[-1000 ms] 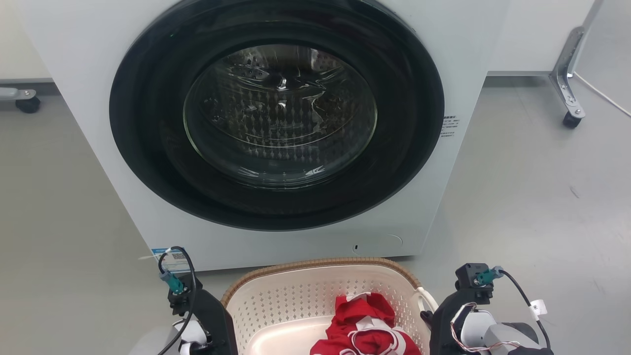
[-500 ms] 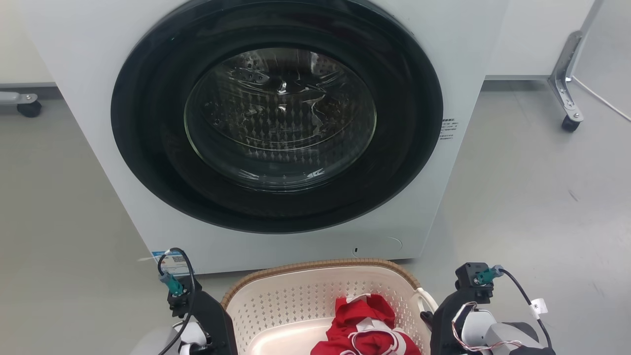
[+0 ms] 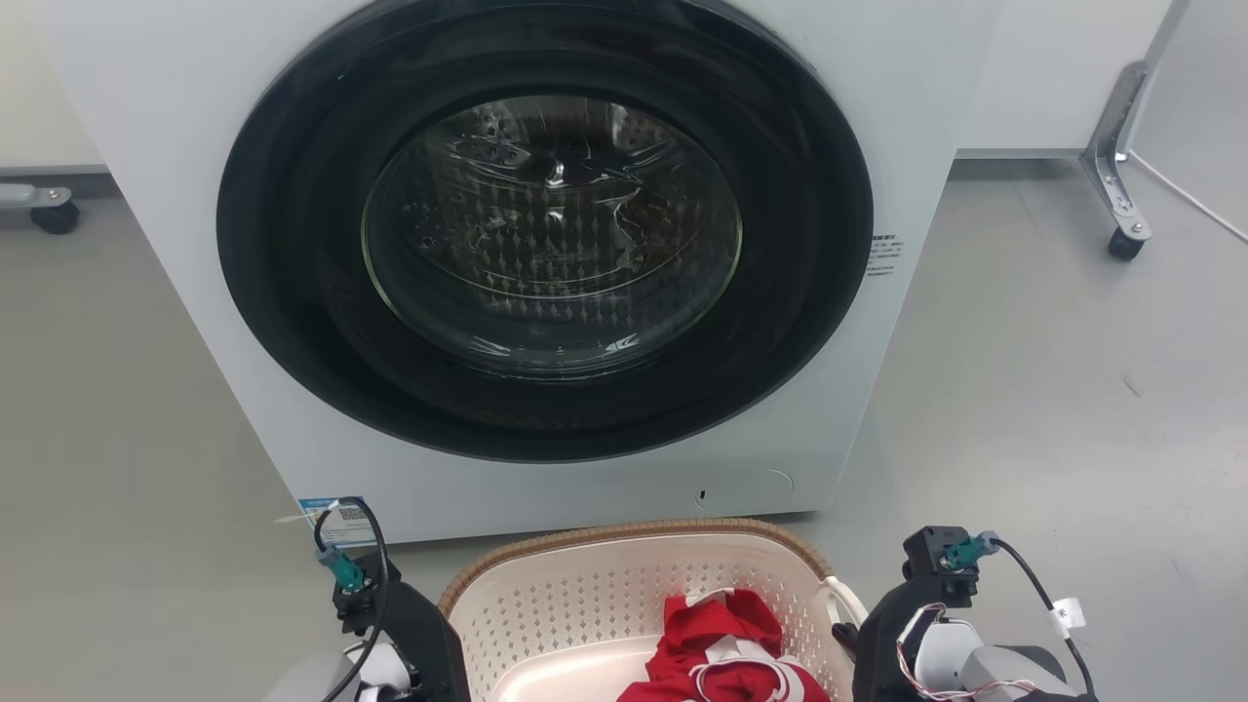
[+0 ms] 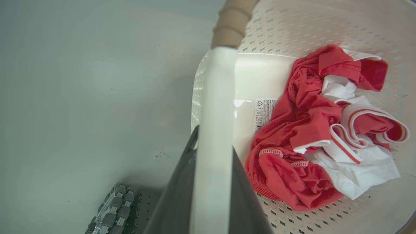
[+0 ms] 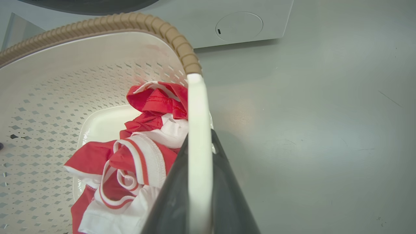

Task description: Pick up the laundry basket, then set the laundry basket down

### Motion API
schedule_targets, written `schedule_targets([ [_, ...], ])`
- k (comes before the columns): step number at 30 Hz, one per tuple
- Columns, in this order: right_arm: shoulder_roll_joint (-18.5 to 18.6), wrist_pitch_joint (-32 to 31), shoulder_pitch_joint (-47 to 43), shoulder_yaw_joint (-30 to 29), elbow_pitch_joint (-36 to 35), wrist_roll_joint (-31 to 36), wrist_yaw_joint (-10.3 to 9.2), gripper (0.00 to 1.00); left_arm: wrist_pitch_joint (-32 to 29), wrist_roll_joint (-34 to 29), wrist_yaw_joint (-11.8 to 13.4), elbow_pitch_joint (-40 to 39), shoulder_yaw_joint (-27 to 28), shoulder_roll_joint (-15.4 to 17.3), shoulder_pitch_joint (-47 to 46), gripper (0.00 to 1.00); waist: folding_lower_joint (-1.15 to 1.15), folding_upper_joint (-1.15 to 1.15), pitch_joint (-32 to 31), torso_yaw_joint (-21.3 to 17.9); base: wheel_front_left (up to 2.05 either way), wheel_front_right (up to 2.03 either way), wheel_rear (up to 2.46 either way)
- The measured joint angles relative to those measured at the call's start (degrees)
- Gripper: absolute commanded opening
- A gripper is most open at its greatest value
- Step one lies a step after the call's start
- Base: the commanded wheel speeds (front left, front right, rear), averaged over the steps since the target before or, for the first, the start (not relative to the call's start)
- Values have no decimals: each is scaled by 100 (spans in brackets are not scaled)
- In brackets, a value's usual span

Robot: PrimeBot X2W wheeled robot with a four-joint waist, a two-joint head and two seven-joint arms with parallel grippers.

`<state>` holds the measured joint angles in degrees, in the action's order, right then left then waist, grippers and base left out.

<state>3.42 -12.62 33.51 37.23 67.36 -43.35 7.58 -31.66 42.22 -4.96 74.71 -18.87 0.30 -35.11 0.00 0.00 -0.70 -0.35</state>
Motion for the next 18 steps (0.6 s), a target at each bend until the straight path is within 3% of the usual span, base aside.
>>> schedule_targets([
  [18,52,1,0,176,-40,-163,0,0,85,87,43,-25,-118,-1,7,0,0,0,6,-5,0,0,0],
])
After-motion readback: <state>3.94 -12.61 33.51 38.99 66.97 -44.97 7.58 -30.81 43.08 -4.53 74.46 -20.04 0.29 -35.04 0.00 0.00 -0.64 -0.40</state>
